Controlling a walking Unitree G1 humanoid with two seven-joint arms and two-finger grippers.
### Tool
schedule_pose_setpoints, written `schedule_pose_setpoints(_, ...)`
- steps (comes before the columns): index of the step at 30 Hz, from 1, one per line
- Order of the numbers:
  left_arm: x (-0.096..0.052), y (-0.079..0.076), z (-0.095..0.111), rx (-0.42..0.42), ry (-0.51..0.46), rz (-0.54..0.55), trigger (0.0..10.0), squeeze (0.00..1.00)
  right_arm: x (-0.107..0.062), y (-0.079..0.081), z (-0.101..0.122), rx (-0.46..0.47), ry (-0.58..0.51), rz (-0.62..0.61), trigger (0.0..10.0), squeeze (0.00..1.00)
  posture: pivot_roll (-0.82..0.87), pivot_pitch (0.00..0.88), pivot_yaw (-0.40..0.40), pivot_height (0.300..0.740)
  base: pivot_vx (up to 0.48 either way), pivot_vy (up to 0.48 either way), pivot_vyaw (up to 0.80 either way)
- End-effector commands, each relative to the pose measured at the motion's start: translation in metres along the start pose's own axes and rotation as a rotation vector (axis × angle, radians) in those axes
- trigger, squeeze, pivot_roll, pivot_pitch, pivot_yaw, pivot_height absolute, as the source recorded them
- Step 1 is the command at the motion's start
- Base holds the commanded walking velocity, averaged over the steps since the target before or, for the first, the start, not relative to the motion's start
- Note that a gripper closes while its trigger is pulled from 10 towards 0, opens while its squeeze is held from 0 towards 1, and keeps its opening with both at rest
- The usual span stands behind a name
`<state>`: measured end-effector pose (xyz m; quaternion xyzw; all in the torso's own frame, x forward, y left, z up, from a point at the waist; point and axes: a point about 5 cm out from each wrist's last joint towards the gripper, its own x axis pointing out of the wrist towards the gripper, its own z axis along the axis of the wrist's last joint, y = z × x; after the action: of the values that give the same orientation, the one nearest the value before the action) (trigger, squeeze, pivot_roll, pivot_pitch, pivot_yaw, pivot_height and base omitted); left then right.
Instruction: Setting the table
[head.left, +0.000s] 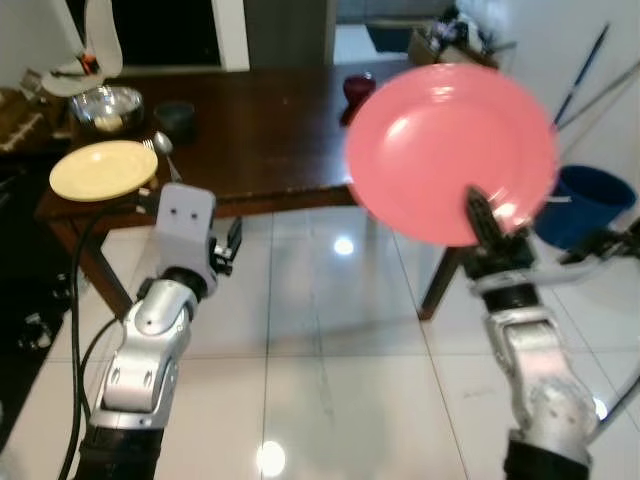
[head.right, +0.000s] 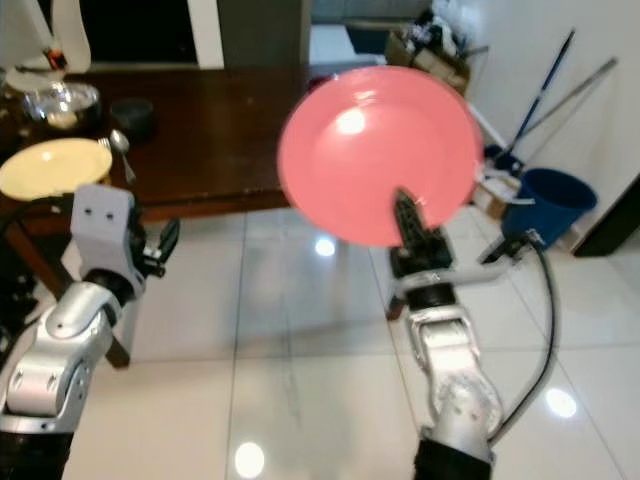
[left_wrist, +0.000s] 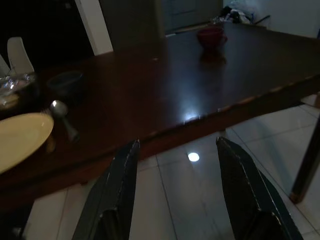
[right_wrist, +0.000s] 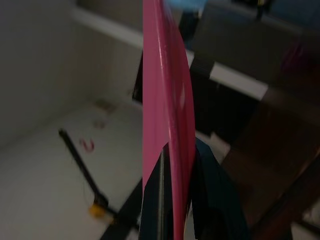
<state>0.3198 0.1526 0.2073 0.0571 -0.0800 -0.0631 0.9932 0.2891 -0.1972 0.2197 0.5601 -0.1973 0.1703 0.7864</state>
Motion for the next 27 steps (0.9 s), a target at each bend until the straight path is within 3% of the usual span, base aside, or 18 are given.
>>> schedule_pose_setpoints(1, 0.0021, -0.0044, 0.0002, 0.002, 0.001, -0.024, 10.0, 0.0, -0.0029, -0.0002, 0.001, -0.008, 0.005, -0.011, 10.0, 0.0, -0.06, 0.033, 0.098, 0.74, 0.48, 0.0, 0.0)
schedule_pose_setpoints(27, 0.0074, -0.0138, 0.0025, -0.009, -0.009, -0.062, 10.0, 0.0, -0.0075, -0.0032, -0.0042, -0.022, 0.076, -0.039, 10.0, 0.0, -0.06, 0.031, 0.109, 0.74, 0.48, 0.0, 0.0)
